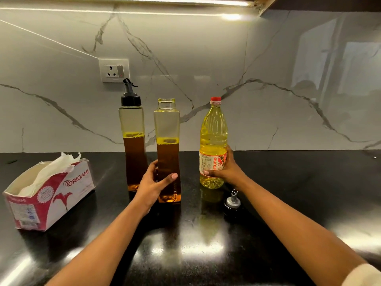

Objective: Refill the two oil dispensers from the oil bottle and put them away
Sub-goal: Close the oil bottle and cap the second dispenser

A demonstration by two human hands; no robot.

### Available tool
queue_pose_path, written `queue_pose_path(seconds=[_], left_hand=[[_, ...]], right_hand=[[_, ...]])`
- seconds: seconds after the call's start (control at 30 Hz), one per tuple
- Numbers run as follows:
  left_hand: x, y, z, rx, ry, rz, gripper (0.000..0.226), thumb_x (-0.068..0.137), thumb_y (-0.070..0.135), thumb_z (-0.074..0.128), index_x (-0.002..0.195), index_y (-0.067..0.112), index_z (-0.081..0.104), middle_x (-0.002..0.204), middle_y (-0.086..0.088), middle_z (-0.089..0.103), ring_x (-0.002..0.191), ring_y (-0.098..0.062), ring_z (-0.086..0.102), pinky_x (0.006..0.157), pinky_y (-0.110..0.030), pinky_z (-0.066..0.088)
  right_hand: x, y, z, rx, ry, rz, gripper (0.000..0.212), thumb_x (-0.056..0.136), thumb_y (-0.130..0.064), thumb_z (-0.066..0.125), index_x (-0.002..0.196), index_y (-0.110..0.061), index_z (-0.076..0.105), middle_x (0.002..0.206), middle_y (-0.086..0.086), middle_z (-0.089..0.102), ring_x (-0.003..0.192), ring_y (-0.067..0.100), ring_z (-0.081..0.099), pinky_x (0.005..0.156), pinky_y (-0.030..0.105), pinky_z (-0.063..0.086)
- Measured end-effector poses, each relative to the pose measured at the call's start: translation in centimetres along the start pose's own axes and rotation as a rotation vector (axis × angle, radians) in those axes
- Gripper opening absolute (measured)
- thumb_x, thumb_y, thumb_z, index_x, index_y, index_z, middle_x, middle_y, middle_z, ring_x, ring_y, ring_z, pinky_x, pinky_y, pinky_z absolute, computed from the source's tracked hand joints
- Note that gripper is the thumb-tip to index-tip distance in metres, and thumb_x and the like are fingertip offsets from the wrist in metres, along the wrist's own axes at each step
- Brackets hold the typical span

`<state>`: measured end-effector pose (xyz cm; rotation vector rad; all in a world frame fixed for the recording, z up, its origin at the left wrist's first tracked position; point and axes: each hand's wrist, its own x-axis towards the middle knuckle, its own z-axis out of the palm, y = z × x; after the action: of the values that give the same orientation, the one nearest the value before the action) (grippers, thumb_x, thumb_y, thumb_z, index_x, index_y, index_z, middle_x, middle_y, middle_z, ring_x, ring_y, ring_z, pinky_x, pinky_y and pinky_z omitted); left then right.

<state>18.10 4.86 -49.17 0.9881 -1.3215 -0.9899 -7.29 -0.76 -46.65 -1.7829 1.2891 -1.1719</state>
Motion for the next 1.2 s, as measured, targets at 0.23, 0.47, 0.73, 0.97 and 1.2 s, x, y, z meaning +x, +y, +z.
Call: queue_pose_path(seconds=[0.23,0.47,0.73,0.97,1.2], left_hand=[[-0.3,0.5,0.3,-0.003,0.005,0.004,0.075,0.066,0.034,0.076,0.133,0.027,0.044,0.117,0.006,0.063,0.107,-0.009,0.061,0.085,-0.026,0.05],[-0.9,0.7,0.3,-0.003,-0.001,0.012,0.078,0.065,0.035,0.078,0.134,0.022,0.045,0.118,0.002,0.065,0.109,-0.014,0.063,0.09,-0.032,0.051],[-2.0,1.3,0.4,0.007,-0.04,0.007,0.071,0.064,0.034,0.079,0.127,0.025,0.048,0.113,0.003,0.066,0.1,-0.006,0.065,0.073,-0.018,0.053],[-2.1,1.6,-0.9,-0.107,-0.145,-0.088,0.078,0.053,0.041,0.09,0.121,0.026,0.055,0.112,0.0,0.071,0.104,-0.016,0.067,0.085,-0.032,0.053],[-2.1,1.9,-1.5,-0.18,-0.197,-0.133,0.086,0.044,0.04,0.093,0.121,0.023,0.057,0.114,-0.003,0.071,0.104,-0.019,0.068,0.084,-0.035,0.052]], right_hand=[[-5.0,-2.5,-5.7,-0.125,-0.049,0.291,0.054,0.085,-0.035,0.064,0.134,-0.022,0.043,0.138,0.009,0.047,0.12,0.023,0.049,0.092,0.042,0.044],[-11.7,-4.2,-4.2,-0.461,-0.388,0.313,0.069,0.069,-0.049,0.076,0.124,-0.033,0.038,0.119,-0.006,0.054,0.102,0.011,0.055,0.074,0.026,0.047],[-9.8,-9.7,-3.5,-0.293,-0.254,0.152,0.043,0.08,-0.023,0.07,0.111,-0.028,0.041,0.102,-0.007,0.052,0.092,0.014,0.056,0.065,0.023,0.047],[-2.3,-21.6,-4.6,0.163,-0.217,-0.176,0.033,0.085,-0.006,0.062,0.115,-0.013,0.051,0.113,0.009,0.057,0.101,0.023,0.06,0.081,0.03,0.055],[2.6,-25.6,-2.0,0.036,-0.322,-0.174,0.028,0.084,-0.005,0.064,0.109,-0.014,0.054,0.104,0.004,0.061,0.097,0.017,0.059,0.089,0.033,0.051]])
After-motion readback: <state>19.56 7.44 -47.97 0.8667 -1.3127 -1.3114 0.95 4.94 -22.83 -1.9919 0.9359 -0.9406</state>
